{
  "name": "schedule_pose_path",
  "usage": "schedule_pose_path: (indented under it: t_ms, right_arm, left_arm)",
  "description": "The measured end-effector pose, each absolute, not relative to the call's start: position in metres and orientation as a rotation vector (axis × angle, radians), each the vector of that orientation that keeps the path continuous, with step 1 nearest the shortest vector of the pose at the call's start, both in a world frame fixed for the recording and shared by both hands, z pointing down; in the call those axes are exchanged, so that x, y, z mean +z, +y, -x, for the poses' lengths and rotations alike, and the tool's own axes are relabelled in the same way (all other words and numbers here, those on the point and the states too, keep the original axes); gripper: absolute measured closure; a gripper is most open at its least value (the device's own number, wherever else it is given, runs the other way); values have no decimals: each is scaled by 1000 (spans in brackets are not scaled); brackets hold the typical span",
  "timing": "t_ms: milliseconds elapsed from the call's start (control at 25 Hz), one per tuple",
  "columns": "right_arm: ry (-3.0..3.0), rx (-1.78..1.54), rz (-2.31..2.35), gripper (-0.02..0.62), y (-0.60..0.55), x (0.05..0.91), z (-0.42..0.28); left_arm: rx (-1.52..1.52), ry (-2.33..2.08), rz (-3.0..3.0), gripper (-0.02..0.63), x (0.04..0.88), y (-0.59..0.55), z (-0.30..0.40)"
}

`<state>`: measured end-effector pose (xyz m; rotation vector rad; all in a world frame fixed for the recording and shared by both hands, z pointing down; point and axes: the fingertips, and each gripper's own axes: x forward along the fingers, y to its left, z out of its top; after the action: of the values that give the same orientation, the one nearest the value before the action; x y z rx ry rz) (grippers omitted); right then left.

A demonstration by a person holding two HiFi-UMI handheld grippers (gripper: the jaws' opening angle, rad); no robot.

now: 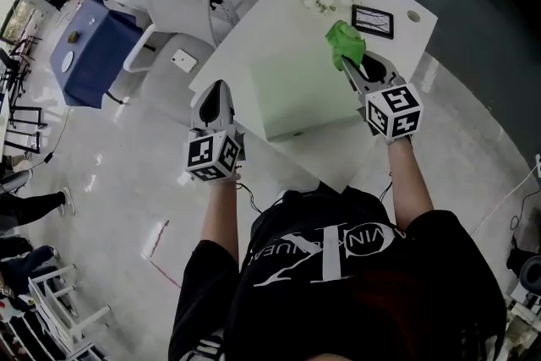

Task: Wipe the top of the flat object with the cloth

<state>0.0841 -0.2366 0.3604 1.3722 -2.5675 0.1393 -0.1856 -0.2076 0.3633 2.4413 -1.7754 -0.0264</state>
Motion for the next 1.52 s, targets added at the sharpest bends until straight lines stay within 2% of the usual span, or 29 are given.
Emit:
schedule_pose_path:
  t_ms: [1520]
  right_arm:
    - [-2633, 72, -1361, 494, -248, 339, -67]
  left_arm:
    - [-91, -1831, -2482, 595, 334, -208, 193]
